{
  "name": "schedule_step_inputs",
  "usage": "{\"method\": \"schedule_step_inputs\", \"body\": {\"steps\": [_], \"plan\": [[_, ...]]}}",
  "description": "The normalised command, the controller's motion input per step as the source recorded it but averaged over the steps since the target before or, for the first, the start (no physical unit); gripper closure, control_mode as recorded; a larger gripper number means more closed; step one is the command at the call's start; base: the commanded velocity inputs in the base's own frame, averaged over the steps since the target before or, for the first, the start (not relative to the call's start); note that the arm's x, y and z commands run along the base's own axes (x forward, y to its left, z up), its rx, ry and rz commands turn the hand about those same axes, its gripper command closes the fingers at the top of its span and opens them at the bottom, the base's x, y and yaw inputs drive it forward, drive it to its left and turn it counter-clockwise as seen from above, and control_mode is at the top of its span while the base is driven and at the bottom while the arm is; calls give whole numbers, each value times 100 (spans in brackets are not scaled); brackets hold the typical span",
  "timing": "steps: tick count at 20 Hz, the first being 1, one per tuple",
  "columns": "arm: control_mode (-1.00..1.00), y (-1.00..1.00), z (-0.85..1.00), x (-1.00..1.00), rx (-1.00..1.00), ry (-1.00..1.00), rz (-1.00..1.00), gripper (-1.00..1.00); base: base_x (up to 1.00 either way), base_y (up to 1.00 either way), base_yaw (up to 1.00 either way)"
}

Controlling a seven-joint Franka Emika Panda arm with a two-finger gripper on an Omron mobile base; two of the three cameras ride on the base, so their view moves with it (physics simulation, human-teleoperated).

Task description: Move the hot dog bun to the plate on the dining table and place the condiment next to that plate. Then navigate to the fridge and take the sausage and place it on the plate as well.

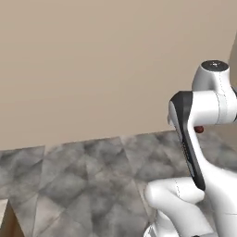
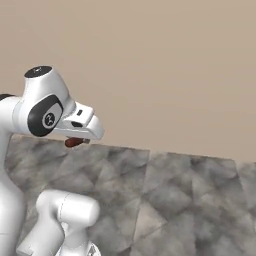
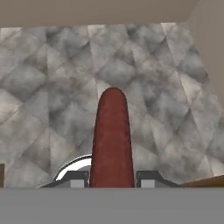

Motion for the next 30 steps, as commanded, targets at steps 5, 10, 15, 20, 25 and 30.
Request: {"method": "schedule_step_inputs", "body": {"steps": [5, 10, 15, 20, 25, 30], "plan": [[100, 0, 0, 0, 0, 0, 0, 100, 0, 25, 89], [100, 0, 0, 0, 0, 0, 0, 100, 13, 6, 89], [100, 0, 0, 0, 0, 0, 0, 100, 38, 0, 86], [100, 0, 0, 0, 0, 0, 0, 100, 41, 0, 82], [100, 0, 0, 0, 0, 0, 0, 100, 66, -17, 54], [100, 0, 0, 0, 0, 0, 0, 100, 90, -32, 39]]}}
